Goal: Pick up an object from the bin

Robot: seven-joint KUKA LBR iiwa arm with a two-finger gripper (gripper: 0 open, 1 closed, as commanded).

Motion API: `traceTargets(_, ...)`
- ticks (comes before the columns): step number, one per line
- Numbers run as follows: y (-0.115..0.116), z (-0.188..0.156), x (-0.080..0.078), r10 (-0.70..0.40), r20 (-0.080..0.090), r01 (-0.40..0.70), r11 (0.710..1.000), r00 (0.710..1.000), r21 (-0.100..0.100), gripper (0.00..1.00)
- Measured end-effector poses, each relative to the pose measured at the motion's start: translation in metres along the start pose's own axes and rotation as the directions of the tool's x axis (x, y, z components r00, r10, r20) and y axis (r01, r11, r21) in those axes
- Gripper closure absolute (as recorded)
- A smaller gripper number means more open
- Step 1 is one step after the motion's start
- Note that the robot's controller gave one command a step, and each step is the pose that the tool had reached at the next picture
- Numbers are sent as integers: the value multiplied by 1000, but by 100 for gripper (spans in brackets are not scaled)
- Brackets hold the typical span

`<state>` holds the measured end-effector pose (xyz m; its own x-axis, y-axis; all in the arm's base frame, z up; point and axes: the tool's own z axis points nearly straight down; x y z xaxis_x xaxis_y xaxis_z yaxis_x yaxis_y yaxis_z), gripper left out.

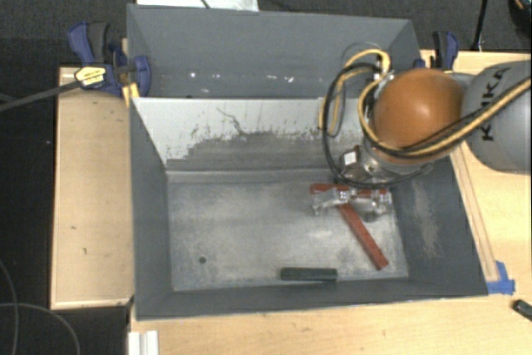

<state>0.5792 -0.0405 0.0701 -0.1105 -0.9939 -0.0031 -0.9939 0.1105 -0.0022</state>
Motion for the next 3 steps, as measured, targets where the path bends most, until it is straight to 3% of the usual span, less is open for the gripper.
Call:
traceTargets(1,2,0,19,-53,-3,53,999,999,-3,0)
traceTargets(2,2,0,18,-44,-1,44,999,999,-6,100)
traceTargets(3,2,-195,23,-98,-2,99,995,995,7,100)
